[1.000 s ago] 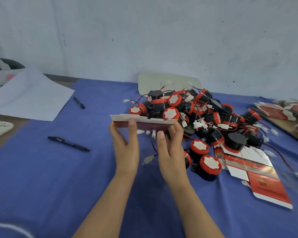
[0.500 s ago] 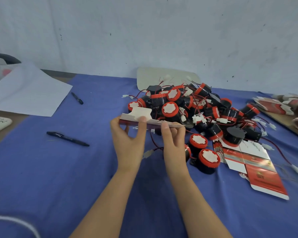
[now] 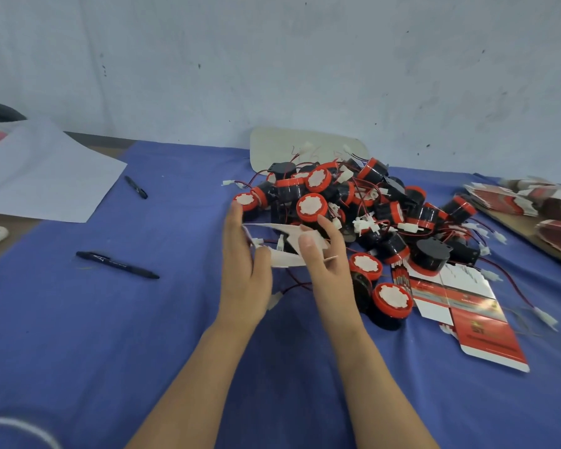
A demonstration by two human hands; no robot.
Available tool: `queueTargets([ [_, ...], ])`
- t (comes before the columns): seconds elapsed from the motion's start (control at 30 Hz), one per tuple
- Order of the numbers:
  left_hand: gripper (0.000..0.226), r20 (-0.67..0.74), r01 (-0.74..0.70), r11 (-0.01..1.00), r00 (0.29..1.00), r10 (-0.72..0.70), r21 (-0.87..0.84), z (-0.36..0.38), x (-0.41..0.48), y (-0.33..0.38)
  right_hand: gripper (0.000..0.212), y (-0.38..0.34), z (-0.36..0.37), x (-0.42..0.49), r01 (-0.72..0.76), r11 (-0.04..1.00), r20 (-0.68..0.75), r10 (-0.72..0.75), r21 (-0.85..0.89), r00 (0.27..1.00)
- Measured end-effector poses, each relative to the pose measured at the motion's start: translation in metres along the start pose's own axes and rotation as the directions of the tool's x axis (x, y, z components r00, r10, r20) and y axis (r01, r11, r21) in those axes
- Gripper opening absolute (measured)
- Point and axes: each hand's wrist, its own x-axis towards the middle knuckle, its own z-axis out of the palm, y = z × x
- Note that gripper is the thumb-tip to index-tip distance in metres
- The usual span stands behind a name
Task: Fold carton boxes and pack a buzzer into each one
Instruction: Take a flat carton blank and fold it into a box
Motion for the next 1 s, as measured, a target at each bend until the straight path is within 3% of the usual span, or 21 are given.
queueTargets([
  [0.1,0.066,0.140,-0.020,1.000,0.990,0.021,-0.012,-0.002,-0.002,0.000,0.049,0.003,-0.003,0.004,-0.042,0.999,-0.065,0.043,0.021,0.997],
  [0.2,0.062,0.214,-0.153,0.986,0.967,0.136,0.065,-0.001,-0.006,0.004,0.032,0.003,-0.004,0.005,-0.127,0.984,-0.192,0.149,0.122,0.970],
  [0.27,0.068,0.283,-0.240,0.961,0.939,0.194,0.137,0.000,-0.009,0.006,0.027,0.002,-0.005,0.006,-0.138,0.970,-0.205,0.180,0.201,0.962],
  [0.37,0.085,0.330,-0.258,0.948,0.925,0.187,0.186,0.000,-0.011,0.006,0.027,0.000,-0.006,0.006,-0.137,0.971,-0.204,0.176,0.194,0.963],
  [0.47,0.083,0.247,-0.227,0.942,0.955,0.165,0.248,0.001,-0.010,0.006,0.035,0.002,-0.007,0.006,-0.144,0.976,-0.179,0.172,0.161,0.969],
  [0.6,0.059,0.041,-0.118,0.985,0.993,0.114,0.128,0.001,-0.006,0.008,0.057,0.003,-0.005,0.006,-0.159,0.972,0.016,0.159,0.174,0.987],
  [0.7,0.044,-0.040,-0.066,0.996,0.997,0.069,0.059,-0.001,-0.003,0.009,0.050,-0.001,-0.006,0.008,-0.207,0.952,0.137,0.180,0.224,0.974],
  [0.77,0.043,-0.084,-0.016,1.000,0.996,0.016,-0.001,-0.002,-0.001,0.011,0.049,-0.003,-0.008,0.006,-0.201,0.966,0.155,0.177,0.160,0.972],
  [0.87,0.036,-0.126,0.014,0.999,0.992,-0.018,-0.029,-0.006,0.003,0.007,0.044,-0.001,-0.006,0.002,-0.042,0.996,0.087,0.049,-0.084,0.995],
  [0.93,0.032,-0.111,-0.010,0.999,0.994,0.013,0.032,-0.007,0.004,0.005,0.022,0.002,-0.002,0.001,0.055,0.968,-0.032,-0.064,-0.244,0.997],
  [1.0,0.029,-0.078,-0.058,0.991,0.995,0.068,0.120,-0.005,0.001,0.005,0.028,0.003,-0.001,-0.002,0.102,0.936,-0.110,-0.147,-0.338,0.983],
])
